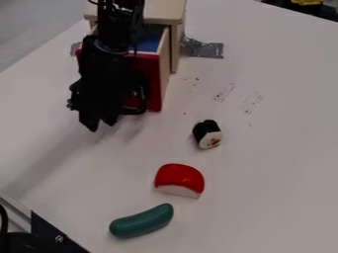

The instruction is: Opened the drawer

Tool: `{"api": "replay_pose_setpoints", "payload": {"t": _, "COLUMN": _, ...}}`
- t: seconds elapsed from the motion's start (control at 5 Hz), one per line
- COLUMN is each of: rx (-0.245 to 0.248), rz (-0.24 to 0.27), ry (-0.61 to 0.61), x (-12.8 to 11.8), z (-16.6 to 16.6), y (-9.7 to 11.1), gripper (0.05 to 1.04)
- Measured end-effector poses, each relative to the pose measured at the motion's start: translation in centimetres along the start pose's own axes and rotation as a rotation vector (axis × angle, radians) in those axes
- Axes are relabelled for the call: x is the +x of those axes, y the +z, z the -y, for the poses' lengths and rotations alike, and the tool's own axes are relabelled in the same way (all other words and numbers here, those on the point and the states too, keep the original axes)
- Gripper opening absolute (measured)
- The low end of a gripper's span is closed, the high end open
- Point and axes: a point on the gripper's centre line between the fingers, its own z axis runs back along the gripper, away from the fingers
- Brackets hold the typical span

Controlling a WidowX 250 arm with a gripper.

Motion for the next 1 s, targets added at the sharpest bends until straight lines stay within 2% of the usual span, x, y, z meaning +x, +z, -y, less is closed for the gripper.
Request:
{"api": "replay_pose_setpoints", "payload": {"t": 0.2, "rx": -0.006, "rz": -0.007, "ry": -0.002, "x": -0.4, "z": -0.3, "y": -0.2, "gripper": 0.529}}
{"api": "replay_pose_setpoints", "payload": {"t": 0.4, "rx": -0.008, "rz": -0.029, "ry": -0.030, "x": -0.4, "z": -0.1, "y": 0.6, "gripper": 0.838}}
{"api": "replay_pose_setpoints", "payload": {"t": 0.6, "rx": -0.018, "rz": -0.062, "ry": -0.046, "x": -0.7, "z": 0.2, "y": 1.1, "gripper": 1.007}}
{"api": "replay_pose_setpoints", "payload": {"t": 0.8, "rx": -0.060, "rz": -0.052, "ry": -0.086, "x": -0.4, "z": -0.2, "y": 3.5, "gripper": 1.001}}
{"api": "replay_pose_setpoints", "payload": {"t": 1.0, "rx": -0.170, "rz": -0.004, "ry": -0.196, "x": 0.2, "z": -1.5, "y": 8.4, "gripper": 1.001}}
